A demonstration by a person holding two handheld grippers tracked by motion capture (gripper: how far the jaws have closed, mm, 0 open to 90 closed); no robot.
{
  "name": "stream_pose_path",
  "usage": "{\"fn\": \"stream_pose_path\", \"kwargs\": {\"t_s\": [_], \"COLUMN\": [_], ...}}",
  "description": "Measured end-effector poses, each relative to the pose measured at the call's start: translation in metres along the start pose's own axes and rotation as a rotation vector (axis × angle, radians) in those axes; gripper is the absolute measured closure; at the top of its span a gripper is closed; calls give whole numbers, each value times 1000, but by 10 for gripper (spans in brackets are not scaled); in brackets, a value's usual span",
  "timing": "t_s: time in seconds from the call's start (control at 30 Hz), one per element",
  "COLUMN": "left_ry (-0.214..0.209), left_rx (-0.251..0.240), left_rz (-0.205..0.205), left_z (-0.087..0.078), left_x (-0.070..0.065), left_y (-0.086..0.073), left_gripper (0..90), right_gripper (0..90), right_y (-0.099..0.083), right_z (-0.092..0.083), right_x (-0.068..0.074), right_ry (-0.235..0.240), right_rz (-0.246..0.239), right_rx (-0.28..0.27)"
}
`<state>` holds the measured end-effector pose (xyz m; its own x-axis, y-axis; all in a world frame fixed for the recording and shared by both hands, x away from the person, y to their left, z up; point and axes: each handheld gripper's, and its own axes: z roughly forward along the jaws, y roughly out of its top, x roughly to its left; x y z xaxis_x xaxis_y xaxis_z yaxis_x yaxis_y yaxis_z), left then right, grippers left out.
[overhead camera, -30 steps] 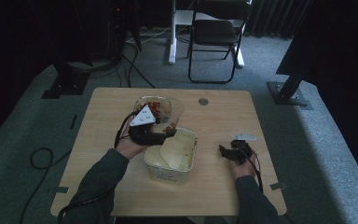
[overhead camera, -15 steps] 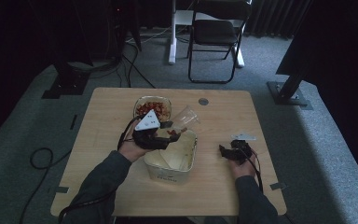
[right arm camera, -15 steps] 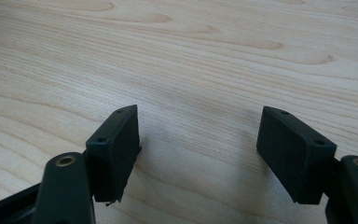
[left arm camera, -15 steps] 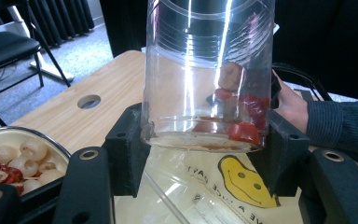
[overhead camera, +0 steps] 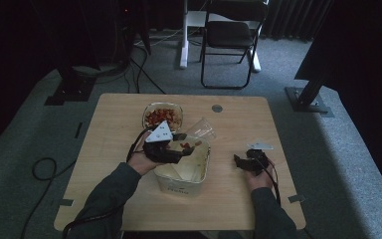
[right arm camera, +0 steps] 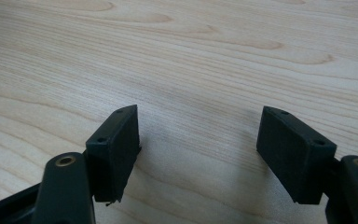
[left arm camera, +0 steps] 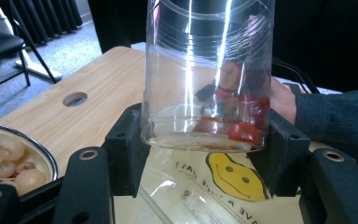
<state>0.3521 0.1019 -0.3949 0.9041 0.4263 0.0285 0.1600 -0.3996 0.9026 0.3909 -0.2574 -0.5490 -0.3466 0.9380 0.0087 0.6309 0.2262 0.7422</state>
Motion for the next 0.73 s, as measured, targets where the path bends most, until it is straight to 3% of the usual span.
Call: {"fn": "stream_pose_path", "kwargs": {"t_s": [0.03, 0.13, 0.23, 0.73], "left_ry": [-25, -38, -40, -4], "left_rx": [-17, -38, -44, -42], "left_rz": [4, 7, 11, 0], "left_z": [-1, -5, -8, -10], "left_x": [-1, -2, -1, 3], "left_y": [-2, -1, 0, 0], "left_gripper": [414, 298, 276, 275], "right_gripper": [293, 293, 293, 292], "right_y": [0, 0, 0, 0], "right_z": [0, 0, 0, 0], "right_x": [0, 0, 0, 0], "right_ry": [0, 0, -1, -1], "right_rz": [0, 0, 0, 0], "right_rx": [0, 0, 0, 0]}}
